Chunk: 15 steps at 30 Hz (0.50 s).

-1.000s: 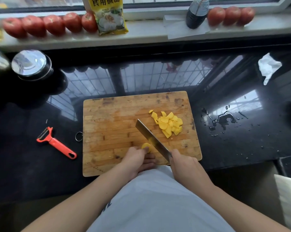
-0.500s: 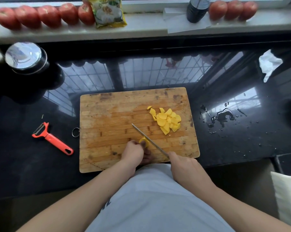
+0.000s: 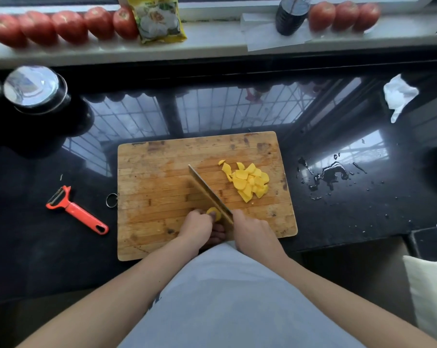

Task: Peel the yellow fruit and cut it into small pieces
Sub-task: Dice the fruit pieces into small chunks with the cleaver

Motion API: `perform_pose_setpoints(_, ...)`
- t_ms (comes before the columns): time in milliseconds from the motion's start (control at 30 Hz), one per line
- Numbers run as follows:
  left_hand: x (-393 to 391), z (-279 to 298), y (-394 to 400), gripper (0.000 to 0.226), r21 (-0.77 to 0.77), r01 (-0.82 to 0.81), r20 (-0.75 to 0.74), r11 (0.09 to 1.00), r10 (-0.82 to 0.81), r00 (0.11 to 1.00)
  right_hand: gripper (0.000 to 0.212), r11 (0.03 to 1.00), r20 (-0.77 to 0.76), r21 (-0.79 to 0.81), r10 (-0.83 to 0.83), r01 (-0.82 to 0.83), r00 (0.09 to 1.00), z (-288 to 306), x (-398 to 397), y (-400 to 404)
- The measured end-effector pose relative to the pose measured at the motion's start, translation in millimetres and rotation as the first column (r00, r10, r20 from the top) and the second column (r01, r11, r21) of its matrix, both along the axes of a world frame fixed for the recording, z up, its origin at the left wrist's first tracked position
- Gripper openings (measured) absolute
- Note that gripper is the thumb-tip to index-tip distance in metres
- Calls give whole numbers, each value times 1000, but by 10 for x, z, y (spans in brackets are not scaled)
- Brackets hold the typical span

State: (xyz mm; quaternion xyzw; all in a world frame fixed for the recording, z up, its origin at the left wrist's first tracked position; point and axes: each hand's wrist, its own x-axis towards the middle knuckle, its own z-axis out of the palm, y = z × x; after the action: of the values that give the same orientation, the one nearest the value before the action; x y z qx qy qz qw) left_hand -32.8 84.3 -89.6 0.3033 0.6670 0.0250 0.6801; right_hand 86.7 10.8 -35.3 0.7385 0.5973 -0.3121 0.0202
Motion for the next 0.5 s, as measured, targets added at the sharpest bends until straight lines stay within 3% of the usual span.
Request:
perform_pose_setpoints(200, -33, -15, 12, 35, -19, -19, 18, 1000, 19, 1000, 16, 999, 35, 42, 28, -29, 999, 94, 151, -347)
perform_pose_setpoints(300, -16, -27, 10, 33, -28, -37, 22, 999, 38, 999, 29, 1000, 57, -1, 23, -23, 998, 98, 146, -368)
perform_pose_setpoints(500, -10, -53, -2, 38, -15, -39, 30, 999, 40, 999, 29, 995, 55, -95, 46, -41, 997, 146, 114, -329)
